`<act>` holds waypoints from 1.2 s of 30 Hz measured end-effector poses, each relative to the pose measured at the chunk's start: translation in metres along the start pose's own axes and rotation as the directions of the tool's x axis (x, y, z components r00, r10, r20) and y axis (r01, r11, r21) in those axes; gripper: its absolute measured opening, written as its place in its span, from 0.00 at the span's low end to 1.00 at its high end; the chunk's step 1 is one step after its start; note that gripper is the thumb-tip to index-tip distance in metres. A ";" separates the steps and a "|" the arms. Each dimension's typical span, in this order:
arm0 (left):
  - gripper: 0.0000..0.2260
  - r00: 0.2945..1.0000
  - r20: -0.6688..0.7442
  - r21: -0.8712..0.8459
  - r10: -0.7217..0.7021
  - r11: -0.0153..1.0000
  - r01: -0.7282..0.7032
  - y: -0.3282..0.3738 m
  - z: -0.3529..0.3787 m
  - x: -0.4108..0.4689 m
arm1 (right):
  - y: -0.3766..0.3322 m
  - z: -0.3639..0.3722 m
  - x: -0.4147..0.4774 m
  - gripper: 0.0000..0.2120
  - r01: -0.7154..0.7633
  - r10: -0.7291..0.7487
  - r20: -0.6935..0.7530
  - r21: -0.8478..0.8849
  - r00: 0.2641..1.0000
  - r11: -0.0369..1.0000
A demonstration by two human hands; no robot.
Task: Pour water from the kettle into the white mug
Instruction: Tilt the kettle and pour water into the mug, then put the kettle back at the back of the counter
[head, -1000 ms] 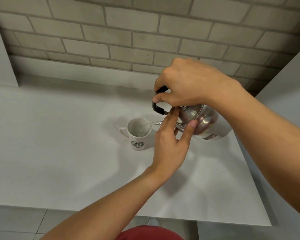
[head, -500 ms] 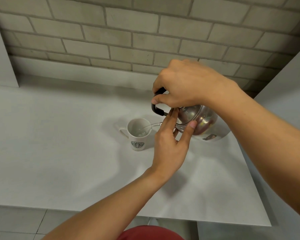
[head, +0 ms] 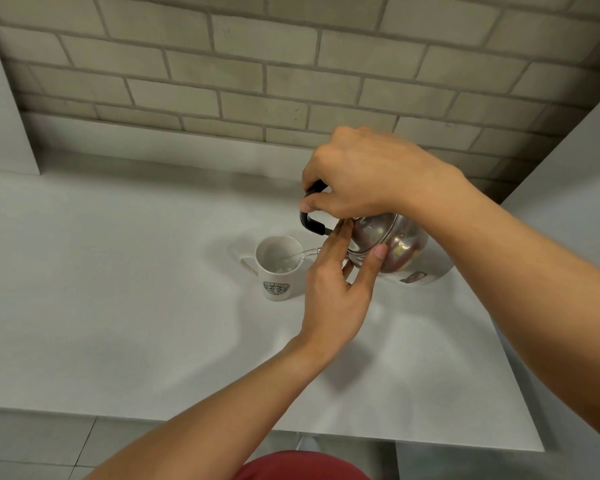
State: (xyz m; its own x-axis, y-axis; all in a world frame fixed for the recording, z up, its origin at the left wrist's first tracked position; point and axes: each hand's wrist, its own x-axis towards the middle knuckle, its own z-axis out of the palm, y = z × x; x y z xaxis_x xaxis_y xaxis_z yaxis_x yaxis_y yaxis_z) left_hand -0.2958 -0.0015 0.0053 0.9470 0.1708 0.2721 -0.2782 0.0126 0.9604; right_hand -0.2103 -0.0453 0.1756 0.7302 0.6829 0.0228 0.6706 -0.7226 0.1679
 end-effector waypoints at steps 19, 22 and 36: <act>0.11 0.982 0.137 0.342 0.131 0.924 -0.171 -0.012 -0.038 0.008 | 0.036 0.050 -0.055 0.17 -0.044 0.160 -0.309 0.351 0.938 0.935; 0.08 0.992 0.052 0.293 0.111 0.948 -0.122 -0.009 -0.040 0.014 | 0.040 0.062 -0.069 0.14 -0.052 0.248 -0.401 0.440 0.882 0.896; 0.14 0.960 0.278 0.535 0.031 0.825 -0.181 0.021 -0.027 0.062 | 0.054 0.105 -0.104 0.10 -0.072 0.505 -0.426 0.706 0.751 0.704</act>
State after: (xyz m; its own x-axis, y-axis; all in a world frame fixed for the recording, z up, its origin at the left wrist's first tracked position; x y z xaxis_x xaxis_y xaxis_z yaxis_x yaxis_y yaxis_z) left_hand -0.2475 0.0361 0.0409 0.9453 -0.1096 0.3071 -0.3153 -0.5479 0.7749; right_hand -0.2361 -0.1668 0.0788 0.8307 0.1936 0.5219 0.5119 -0.6340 -0.5797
